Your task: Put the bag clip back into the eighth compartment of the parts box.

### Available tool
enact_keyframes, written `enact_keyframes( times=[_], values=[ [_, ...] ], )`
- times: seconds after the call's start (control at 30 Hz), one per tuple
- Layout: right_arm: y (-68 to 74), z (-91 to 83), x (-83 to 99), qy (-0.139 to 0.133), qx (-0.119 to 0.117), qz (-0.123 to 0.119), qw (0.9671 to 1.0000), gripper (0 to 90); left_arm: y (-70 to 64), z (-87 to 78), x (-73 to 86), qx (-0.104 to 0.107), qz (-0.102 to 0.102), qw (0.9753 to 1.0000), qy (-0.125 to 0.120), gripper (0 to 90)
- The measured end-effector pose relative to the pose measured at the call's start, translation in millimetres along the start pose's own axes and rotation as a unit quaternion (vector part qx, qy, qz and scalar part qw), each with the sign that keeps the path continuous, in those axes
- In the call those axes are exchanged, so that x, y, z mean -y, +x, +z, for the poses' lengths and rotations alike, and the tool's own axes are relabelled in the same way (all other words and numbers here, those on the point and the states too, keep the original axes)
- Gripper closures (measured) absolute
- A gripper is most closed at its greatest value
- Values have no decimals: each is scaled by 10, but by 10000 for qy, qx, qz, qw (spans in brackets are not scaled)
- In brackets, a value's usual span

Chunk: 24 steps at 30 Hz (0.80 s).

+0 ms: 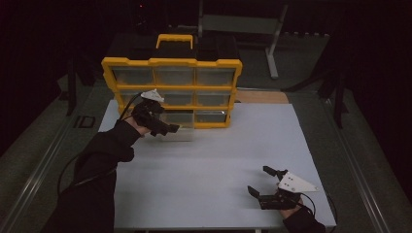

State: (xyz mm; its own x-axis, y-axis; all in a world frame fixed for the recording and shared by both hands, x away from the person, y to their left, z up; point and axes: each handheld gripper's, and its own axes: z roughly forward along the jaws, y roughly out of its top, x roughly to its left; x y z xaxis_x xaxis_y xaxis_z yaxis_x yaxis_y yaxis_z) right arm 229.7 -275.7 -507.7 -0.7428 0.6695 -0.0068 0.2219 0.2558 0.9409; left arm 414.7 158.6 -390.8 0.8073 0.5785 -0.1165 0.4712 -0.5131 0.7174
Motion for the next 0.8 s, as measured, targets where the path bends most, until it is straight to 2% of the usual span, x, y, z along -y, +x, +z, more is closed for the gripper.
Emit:
enact_keyframes(
  times=[0.8],
  values=[
    [5,5,-6,-6,-8,-3,10000,96,-81,-190,321,50,-36,9997,-249,2]
  ],
)
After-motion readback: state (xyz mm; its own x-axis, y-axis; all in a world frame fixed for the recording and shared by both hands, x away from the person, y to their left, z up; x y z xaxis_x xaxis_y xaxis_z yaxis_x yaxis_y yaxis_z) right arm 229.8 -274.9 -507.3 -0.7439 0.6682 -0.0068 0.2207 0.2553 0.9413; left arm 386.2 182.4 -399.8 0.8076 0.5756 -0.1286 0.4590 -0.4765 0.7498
